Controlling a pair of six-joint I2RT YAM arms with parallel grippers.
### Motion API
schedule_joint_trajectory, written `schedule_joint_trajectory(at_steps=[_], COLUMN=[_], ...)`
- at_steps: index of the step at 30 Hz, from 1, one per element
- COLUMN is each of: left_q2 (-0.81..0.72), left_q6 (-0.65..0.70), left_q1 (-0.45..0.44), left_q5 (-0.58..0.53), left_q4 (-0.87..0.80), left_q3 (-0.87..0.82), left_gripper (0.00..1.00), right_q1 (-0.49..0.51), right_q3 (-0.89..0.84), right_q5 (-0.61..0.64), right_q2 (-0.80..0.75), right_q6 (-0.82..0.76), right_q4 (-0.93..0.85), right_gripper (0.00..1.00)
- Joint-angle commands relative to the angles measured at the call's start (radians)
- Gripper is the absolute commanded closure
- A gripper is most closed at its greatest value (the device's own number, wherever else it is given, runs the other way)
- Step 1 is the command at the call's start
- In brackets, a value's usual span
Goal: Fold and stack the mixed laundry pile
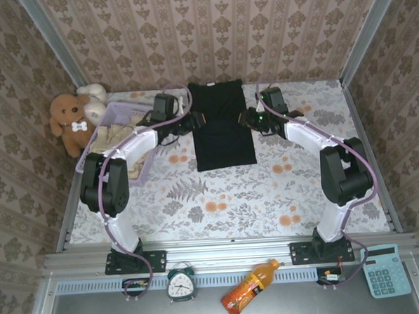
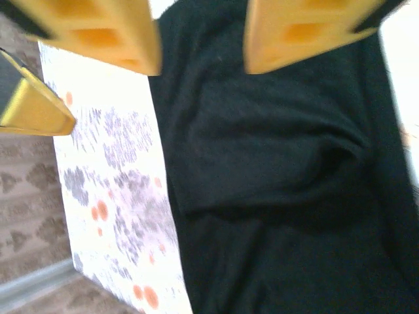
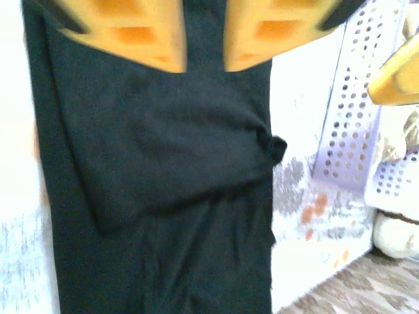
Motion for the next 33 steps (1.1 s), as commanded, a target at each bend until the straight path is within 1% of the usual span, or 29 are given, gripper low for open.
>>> schedule_joint_trajectory(at_steps=[1,4,7,10,13,18,21,24,26,30,33], left_q2=[0.001,0.027,0.048,0.058,0.066,0.076,0.064,0.006,-0.047,-0.165,-0.246], left_q6=[-0.047,-0.049,-0.064,-0.076,-0.1,-0.123,-0.138,-0.159,-0.176,-0.214,-0.237], left_q1=[-0.079,-0.122,-0.128,-0.127,-0.13,-0.148,-0.176,-0.224,-0.261,-0.342,-0.399], left_q5=[0.045,0.007,-0.031,-0.056,-0.065,-0.054,-0.01,-0.002,-0.011,-0.068,-0.112], left_q4=[0.125,0.1,0.107,0.11,0.124,0.113,0.101,0.07,0.04,-0.064,-0.158], left_q3=[-0.073,-0.105,-0.173,-0.227,-0.281,-0.38,-0.445,-0.52,-0.565,-0.625,-0.625], left_gripper=[1.0,1.0,1.0,1.0,1.0,1.0,1.0,1.0,1.0,1.0,1.0], right_q1=[0.046,0.051,0.051,0.053,0.053,0.058,0.065,0.082,0.103,0.167,0.18], right_q3=[-0.091,-0.168,-0.226,-0.25,-0.262,-0.345,-0.412,-0.496,-0.546,-0.63,-0.673], right_q5=[-0.035,-0.015,-0.006,-0.026,-0.014,-0.004,-0.002,0.005,0.014,0.051,0.049], right_q2=[-0.05,-0.041,0.0,0.059,0.094,0.075,0.029,-0.057,-0.132,-0.307,-0.401], right_q6=[-0.015,0.039,0.086,0.121,0.137,0.163,0.164,0.158,0.159,0.181,0.205], right_q4=[-0.03,0.0,0.06,0.108,0.097,0.104,0.082,0.033,-0.021,-0.144,-0.205], right_gripper=[1.0,1.0,1.0,0.99,0.93,0.91,0.91,0.91,0.9,0.89,0.88])
